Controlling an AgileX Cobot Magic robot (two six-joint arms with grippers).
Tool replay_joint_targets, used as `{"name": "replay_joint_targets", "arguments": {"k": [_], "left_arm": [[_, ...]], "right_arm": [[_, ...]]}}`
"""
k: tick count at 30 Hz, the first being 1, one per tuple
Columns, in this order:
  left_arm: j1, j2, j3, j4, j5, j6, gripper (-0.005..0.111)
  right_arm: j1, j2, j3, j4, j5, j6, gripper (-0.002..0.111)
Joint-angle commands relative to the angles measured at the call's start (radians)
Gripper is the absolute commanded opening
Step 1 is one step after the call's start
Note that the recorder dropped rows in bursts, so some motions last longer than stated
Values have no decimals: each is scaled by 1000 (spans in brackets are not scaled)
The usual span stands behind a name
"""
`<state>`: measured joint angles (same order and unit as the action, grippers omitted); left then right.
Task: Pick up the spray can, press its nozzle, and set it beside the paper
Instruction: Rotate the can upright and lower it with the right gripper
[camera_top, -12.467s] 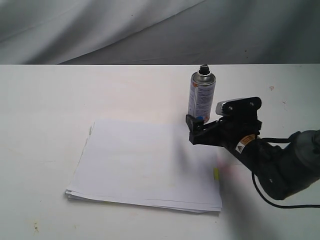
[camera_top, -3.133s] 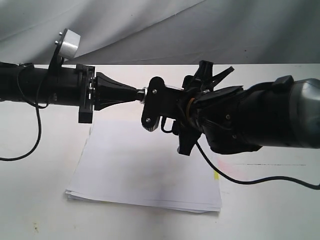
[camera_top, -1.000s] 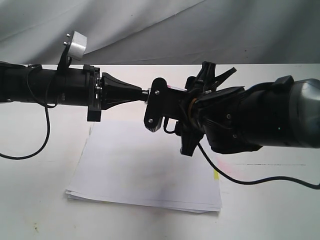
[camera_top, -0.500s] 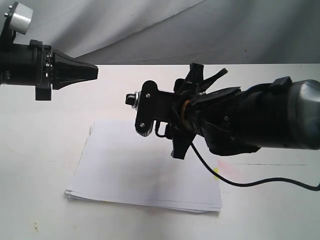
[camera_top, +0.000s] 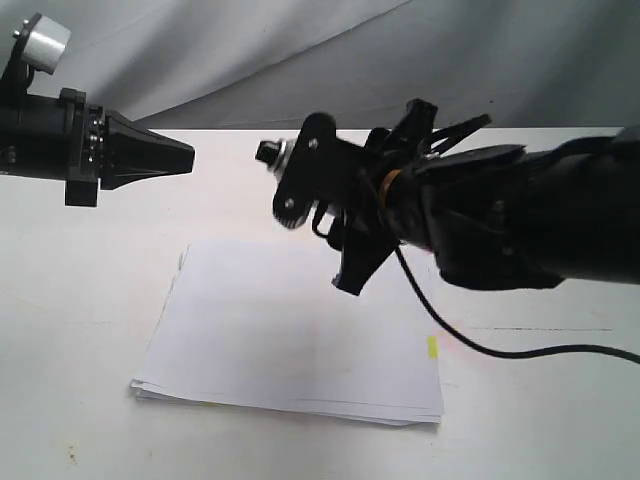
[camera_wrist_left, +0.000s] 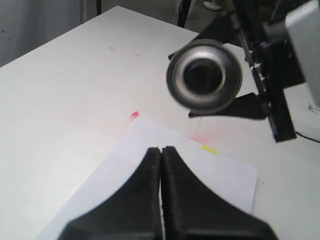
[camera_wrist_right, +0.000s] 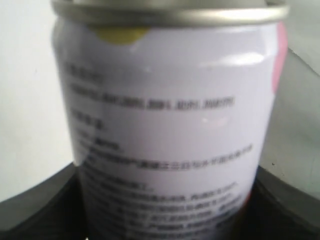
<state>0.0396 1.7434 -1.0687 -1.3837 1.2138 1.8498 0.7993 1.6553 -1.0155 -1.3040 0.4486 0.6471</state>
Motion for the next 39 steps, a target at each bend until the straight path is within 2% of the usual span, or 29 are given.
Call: {"name": "replay_joint_targets", "arguments": {"k": [1, 9, 14, 17, 24, 28, 39], "left_arm": [[3, -8, -5, 1, 7, -19, 0], [3, -8, -5, 1, 7, -19, 0], [3, -8, -5, 3, 7, -18, 0], [3, -8, -5, 5, 7, -18, 0], [3, -8, -5, 7, 7, -18, 0], [3, -8, -5, 9, 7, -18, 0], [3, -8, -5, 11, 7, -18, 0]], "right_arm": [[-51, -140, -11, 128, -8, 98, 0], [-255, -348, -11, 477, -176, 95, 0], [-359, -413, -5, 530, -203, 94, 0], [-431, -413, 35, 546, -288, 94, 0], [-573, -302, 121, 594, -611, 94, 0], [-604, -183, 123, 590, -784, 75, 0], [-674, 84, 123, 644, -1051, -79, 0]]}}
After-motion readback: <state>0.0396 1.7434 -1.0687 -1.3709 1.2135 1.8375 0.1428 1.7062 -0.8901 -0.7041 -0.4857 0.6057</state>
